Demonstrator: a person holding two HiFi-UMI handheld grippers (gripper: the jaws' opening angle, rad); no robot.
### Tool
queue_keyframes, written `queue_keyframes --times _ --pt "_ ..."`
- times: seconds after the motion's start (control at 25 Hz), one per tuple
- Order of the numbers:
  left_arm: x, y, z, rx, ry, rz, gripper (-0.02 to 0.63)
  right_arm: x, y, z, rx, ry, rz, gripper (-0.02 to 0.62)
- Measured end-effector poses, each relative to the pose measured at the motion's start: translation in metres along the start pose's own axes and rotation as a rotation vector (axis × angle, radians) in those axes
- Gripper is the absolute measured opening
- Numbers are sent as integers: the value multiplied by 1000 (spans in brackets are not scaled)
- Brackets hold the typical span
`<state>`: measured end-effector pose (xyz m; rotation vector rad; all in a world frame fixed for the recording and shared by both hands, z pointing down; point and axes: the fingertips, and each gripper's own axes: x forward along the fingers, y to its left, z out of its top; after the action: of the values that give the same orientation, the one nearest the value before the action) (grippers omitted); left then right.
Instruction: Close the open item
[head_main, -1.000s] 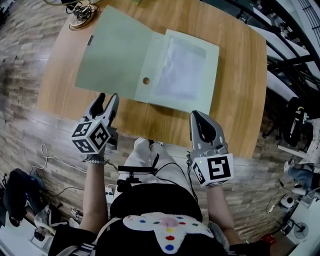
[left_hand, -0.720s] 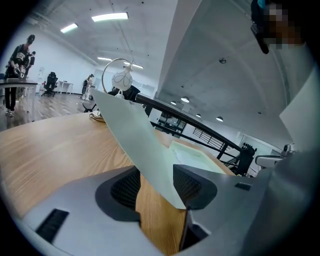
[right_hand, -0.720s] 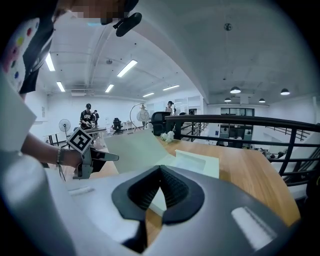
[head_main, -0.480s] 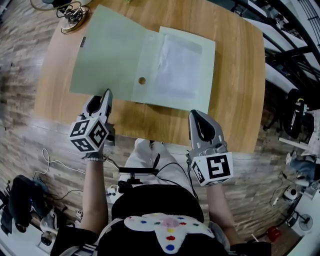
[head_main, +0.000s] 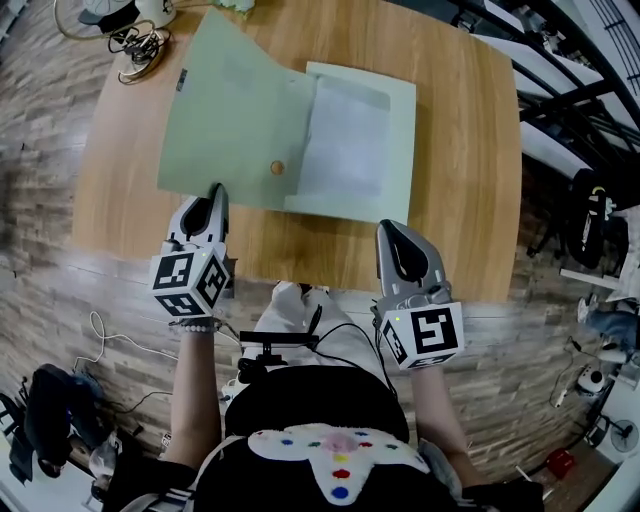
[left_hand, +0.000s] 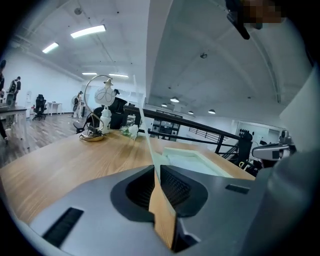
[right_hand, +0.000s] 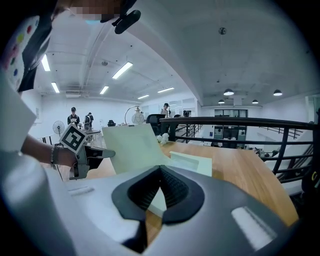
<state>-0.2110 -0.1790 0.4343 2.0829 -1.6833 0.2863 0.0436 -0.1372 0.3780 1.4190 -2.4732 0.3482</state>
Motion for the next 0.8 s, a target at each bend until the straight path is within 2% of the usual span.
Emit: queue_keyframes --times 0.44,0.68,0.72,0.76,0.8 --pt "1 -55 17 284 14 -35 40 -14 -28 -2 9 -15 -72 9" --pt "3 -75 18 379 37 -63 40 -12 -54 -22 35 19 -139 9" --pt "3 -78 18 388 40 -66 40 -10 -57 -27 43 29 -141 33" --pt "3 -80 18 394 42 -71 40 -8 -60 -33 48 41 -142 90" --pt "4 -83 18 398 43 -77 40 -5 -63 -40 51 55 -146 95"
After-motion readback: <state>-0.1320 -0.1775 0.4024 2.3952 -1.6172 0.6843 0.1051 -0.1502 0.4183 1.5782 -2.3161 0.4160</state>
